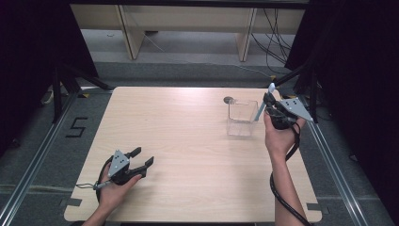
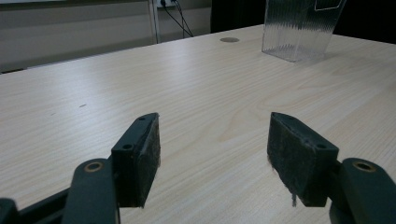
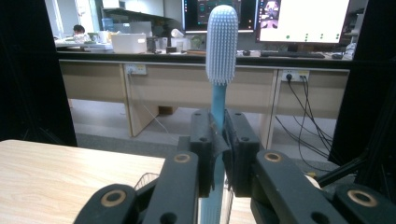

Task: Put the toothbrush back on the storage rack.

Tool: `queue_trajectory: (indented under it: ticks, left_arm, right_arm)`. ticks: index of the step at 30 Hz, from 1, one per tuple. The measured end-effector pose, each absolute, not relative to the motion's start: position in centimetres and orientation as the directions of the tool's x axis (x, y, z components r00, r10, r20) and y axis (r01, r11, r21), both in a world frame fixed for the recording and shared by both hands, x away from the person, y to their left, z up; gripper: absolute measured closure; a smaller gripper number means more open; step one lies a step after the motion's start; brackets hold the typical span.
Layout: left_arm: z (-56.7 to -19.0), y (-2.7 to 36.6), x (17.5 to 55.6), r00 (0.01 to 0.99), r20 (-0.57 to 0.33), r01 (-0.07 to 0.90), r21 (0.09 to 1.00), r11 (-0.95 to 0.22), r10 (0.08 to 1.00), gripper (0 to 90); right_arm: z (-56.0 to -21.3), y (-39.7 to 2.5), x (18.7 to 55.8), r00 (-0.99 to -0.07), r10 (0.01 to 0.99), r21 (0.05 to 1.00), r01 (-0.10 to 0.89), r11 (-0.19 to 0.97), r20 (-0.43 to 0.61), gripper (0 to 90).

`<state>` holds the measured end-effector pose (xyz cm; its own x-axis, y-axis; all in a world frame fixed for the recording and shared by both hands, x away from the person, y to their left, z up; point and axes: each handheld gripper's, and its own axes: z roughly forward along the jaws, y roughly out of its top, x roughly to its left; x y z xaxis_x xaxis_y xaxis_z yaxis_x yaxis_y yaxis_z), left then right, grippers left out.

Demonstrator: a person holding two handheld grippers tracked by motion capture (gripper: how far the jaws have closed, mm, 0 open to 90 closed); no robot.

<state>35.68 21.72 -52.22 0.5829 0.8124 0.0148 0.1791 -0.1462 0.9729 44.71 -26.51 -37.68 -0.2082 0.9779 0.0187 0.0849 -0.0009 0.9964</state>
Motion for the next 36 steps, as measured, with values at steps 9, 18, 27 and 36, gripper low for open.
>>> queue_trajectory:
  ticks: [9,18,27,36]
  left_arm:
    - [-52.2,21.7,35.7,0.582,0.015,0.18,0.973,-0.147,0.813,34.5]
    - [-52.2,21.7,35.7,0.581,0.014,0.182,0.972,-0.146,0.814,34.5]
    - [-52.2,21.7,35.7,0.581,0.013,0.182,0.973,-0.145,0.814,34.4]
    - [-52.2,21.7,35.7,0.581,0.013,0.182,0.972,-0.146,0.814,34.4]
  right_arm:
    - [-38.1,-26.5,44.9,-0.199,0.98,0.995,0.101,0.002,0.018,83.4]
    - [-38.6,-26.6,45.3,-0.203,0.979,0.993,0.119,0.016,0.009,83.4]
    - [-39.4,-26.7,45.6,-0.194,0.981,0.992,0.126,0.013,0.012,83.4]
    - [-39.9,-26.8,45.7,-0.192,0.981,0.99,0.141,0.009,0.018,83.4]
